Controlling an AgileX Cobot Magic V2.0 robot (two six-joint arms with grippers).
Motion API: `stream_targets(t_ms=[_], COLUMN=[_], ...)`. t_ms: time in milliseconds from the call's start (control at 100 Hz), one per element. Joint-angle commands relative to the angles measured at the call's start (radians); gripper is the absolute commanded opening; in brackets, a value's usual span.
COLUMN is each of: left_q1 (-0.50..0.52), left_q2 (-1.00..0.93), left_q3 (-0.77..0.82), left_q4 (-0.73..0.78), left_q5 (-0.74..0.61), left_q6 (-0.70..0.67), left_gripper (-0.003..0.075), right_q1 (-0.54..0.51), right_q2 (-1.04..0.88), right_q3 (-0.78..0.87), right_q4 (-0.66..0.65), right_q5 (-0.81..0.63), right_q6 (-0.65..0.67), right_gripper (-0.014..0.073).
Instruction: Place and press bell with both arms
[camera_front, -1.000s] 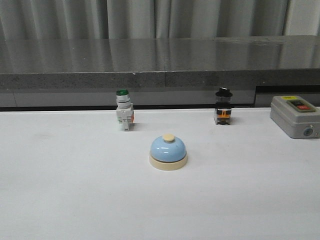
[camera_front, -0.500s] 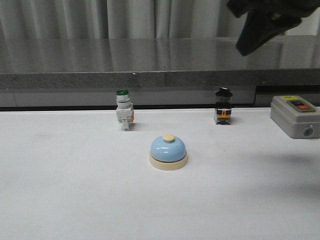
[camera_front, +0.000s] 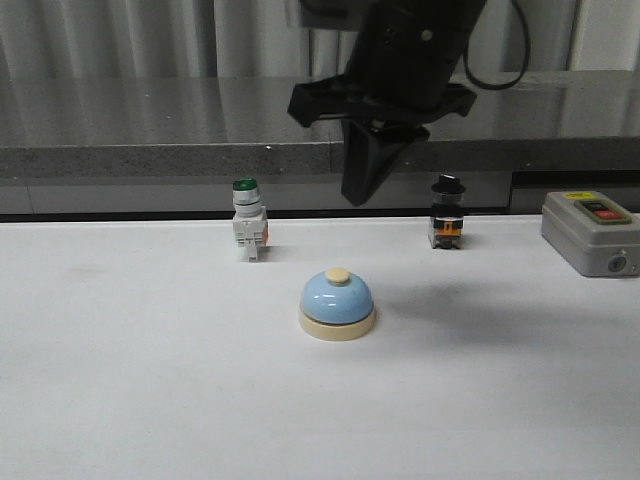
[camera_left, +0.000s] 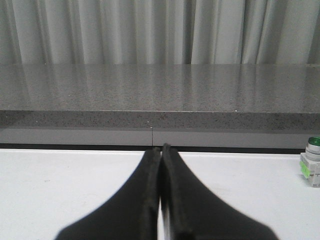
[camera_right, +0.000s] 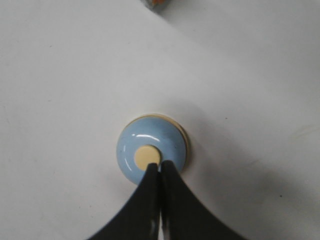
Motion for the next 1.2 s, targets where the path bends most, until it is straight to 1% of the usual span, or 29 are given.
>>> stream_targets(t_ms=[0,90,380,650,780,940,990,1080,1190], left_q1=[0.001,0.001,0.001,0.001,0.001,0.001,0.001,0.001,0.001], left_q2=[-0.03,-0.03,-0.03,-0.03,-0.03,-0.03,-0.03,-0.03,-0.03], left_q3=[0.041,0.041,0.041,0.041,0.041,0.041,0.041,0.041,0.041], left_q4=[0.0,0.0,0.0,0.0,0.0,0.0,0.0,0.0,0.0], left_q5=[-0.071,-0.071,-0.071,-0.071,-0.071,-0.071,-0.071,-0.071,-0.071], left_q6=[0.001,0.001,0.001,0.001,0.001,0.001,0.001,0.001,0.001], left_gripper=[-0.002,-0.002,-0.002,-0.002,-0.002,-0.002,-0.002,-0.002,-0.002], right_q1=[0.01,0.014,0.021,0.021,0.021,0.001,-0.007,-0.041,-0.091], right_q2=[-0.007,0.032,0.111,0.119,0.07,-0.033,-0.063,-0.138,-0.244], right_q3=[-0.064,-0.088,-0.094,-0.094,-0.093,-0.083,-0.067,-0.002,0.129], right_q4=[0.01,0.011,0.017,0.016,0.004,-0.104,-0.127,-0.144,-0.158], right_q5=[0.011,0.023,0.025,0.029,0.017,0.011,0.005,-0.019,-0.07], right_q6=[0.014,0.014,0.014,0.014,0.033,0.198,0.223,0.251,0.278], right_gripper=[-0.006,-0.006,-0.006,-0.006,-0.006,-0.006,-0.006,-0.006,-0.006])
